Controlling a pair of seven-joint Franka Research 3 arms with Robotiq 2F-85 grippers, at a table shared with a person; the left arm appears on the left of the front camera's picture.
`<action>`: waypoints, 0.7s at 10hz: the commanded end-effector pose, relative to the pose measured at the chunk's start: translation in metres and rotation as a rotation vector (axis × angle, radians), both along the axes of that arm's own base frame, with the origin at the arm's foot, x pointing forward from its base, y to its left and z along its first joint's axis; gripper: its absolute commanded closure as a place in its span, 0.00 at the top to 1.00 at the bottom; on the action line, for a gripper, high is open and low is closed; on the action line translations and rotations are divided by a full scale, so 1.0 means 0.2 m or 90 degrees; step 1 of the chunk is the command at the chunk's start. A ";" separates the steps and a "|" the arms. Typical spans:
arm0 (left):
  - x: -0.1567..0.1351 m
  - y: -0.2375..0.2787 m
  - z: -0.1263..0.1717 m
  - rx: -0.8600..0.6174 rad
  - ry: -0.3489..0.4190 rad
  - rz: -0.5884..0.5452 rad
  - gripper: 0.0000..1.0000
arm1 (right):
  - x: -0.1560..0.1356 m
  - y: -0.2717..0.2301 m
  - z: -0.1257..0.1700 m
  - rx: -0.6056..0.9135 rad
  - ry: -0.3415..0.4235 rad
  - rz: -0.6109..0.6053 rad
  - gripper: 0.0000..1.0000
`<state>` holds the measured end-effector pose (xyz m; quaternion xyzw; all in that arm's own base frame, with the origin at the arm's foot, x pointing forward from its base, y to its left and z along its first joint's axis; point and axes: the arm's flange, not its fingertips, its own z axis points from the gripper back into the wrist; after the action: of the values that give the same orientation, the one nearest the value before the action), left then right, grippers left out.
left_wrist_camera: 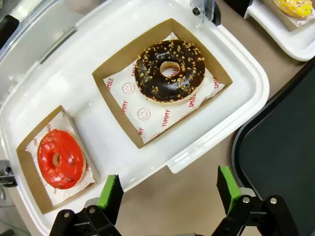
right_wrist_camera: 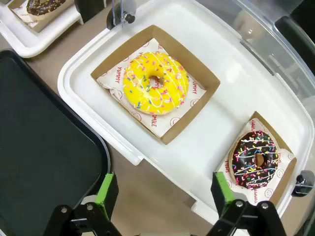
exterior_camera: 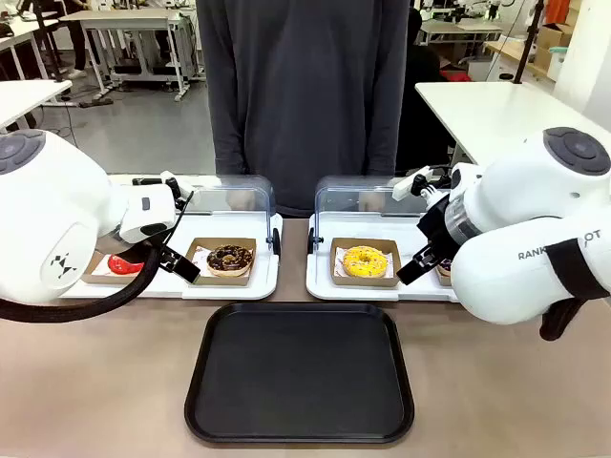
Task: Move the first donut from the left to the tray.
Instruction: Pick up the Paper togo box containing the Donut indicated by the person and place it on the Handle tray.
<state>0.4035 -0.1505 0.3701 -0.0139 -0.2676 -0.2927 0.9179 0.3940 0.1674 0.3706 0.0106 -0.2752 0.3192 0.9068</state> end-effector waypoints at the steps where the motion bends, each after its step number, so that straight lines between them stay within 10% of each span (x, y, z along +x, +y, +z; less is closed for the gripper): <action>1: 0.00 0.00 0.00 0.000 0.000 0.000 1.00 | 0.00 0.00 0.00 0.000 0.000 0.000 1.00; 7: 0.00 0.00 0.00 0.000 0.000 0.000 1.00 | 0.00 0.00 0.00 0.000 0.000 0.000 1.00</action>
<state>0.4035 -0.1505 0.3702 -0.0139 -0.2676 -0.2928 0.9179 0.3939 0.1676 0.3706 0.0100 -0.2752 0.3201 0.9065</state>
